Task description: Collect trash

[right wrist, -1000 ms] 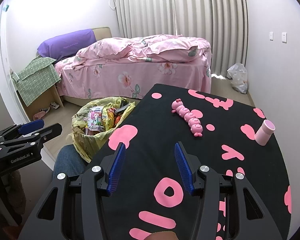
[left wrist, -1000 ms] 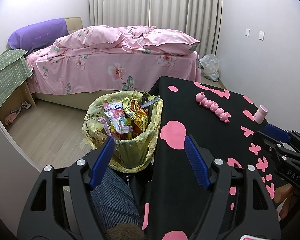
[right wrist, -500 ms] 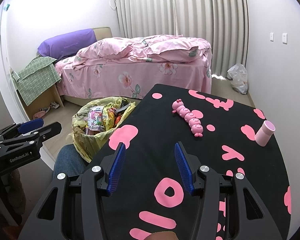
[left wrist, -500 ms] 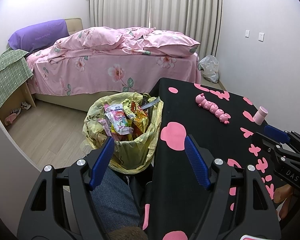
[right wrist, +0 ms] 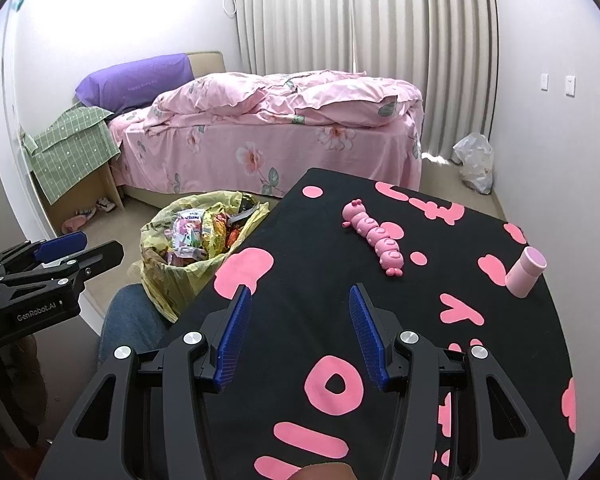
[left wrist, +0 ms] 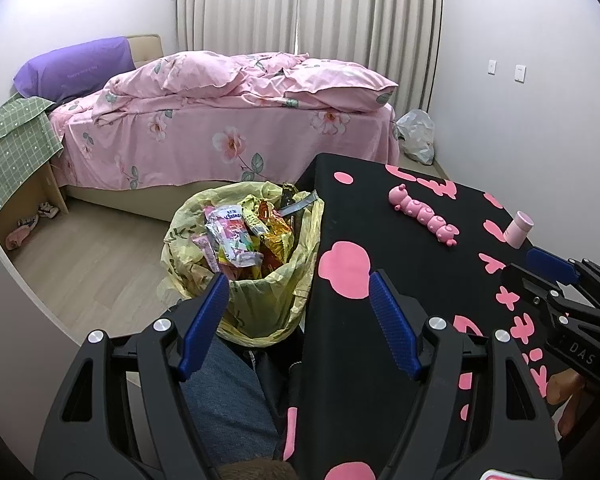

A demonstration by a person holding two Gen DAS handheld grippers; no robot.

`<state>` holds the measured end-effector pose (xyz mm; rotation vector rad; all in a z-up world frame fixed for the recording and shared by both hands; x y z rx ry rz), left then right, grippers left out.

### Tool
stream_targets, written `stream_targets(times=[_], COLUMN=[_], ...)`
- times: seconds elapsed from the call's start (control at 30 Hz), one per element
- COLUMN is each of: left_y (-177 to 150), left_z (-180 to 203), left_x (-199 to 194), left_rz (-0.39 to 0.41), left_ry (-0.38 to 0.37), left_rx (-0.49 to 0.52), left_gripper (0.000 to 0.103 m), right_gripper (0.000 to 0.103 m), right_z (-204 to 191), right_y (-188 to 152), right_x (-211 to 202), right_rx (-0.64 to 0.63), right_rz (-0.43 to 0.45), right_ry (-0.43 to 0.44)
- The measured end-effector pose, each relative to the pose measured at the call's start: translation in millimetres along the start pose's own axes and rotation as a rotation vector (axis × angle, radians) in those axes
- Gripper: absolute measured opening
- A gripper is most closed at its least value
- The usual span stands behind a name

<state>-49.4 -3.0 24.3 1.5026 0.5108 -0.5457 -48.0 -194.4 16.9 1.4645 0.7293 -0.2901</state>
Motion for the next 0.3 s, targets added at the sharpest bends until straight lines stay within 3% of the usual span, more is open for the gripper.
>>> stream_targets(times=[0.23, 0.3], left_y=[-5.9, -10.2], left_z=[21.3, 33.3], left_x=[36.3, 51.8], left_rz=[-0.098, -0.12], left_ry=[-0.1, -0.095], left_rx=[0.012, 0.034], left_gripper=[0.069, 0.075], right_gripper=[0.048, 0.054], right_z=[21.2, 37.7], right_y=[-5.4, -8.5], right_x=[17.5, 30.7], right_rx=[0.032, 0.038], right_rz=[-0.043, -0.067], right_ry=[0.004, -0.004])
Point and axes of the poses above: each gripper's, at about its wrist camera, not at the fingertips, and x roughly the way its jaws point, z to its right, y to its top, the point moved 2 cm from there along x, roughly the way its jaws point, and after that the axes turned 4 degrees about y, right-handed, at the moved point
